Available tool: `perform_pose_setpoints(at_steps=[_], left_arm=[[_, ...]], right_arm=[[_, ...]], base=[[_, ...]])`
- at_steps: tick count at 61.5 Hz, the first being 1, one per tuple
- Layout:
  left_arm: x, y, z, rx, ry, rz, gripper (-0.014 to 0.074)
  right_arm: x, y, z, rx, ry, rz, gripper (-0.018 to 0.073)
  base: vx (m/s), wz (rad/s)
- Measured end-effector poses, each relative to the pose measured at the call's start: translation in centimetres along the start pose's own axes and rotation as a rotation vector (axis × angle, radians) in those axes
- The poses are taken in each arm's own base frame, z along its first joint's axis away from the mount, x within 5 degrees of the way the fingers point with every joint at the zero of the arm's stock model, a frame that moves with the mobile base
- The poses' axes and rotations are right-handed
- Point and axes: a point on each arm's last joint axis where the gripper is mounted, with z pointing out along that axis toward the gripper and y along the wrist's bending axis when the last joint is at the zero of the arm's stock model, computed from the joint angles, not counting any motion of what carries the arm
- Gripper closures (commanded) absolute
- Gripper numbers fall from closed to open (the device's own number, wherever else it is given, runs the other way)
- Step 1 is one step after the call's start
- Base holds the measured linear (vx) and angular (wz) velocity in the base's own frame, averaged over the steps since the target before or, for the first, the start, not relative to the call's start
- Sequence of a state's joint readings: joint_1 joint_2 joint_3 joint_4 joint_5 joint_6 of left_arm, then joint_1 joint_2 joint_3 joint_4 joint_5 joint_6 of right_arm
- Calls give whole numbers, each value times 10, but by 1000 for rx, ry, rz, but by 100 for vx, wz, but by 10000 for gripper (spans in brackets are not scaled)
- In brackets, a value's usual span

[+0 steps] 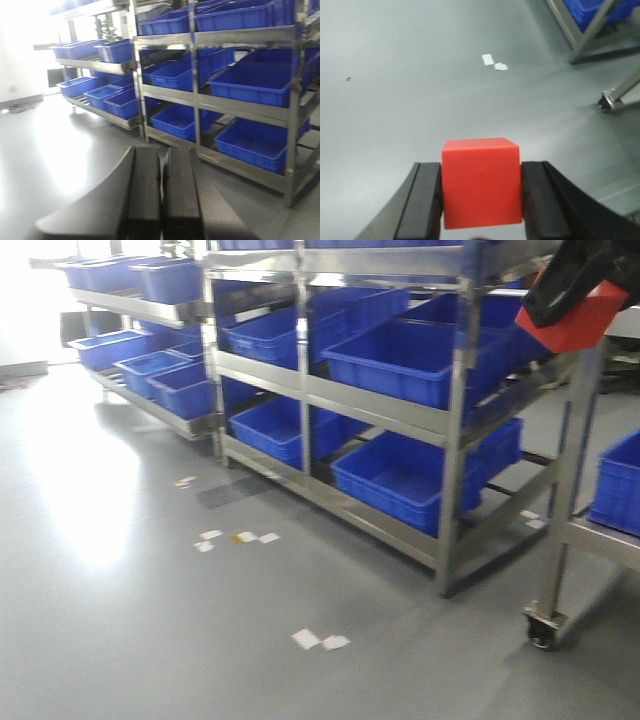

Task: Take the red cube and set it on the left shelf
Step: 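Drive the base away from the table holding the cube in the right gripper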

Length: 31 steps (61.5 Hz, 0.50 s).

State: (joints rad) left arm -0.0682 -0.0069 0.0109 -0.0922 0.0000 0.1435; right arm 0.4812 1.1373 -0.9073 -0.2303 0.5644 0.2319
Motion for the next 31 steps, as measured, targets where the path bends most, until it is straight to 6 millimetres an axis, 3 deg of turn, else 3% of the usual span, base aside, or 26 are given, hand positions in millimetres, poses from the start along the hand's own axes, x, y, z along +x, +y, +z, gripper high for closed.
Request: perform_pose_setpoints(at_steps=[31], left_arm=[[0,0,0,0,0,0,491]], right_arm=[[0,0,0,0,0,0,501]], base=[[-19,44]])
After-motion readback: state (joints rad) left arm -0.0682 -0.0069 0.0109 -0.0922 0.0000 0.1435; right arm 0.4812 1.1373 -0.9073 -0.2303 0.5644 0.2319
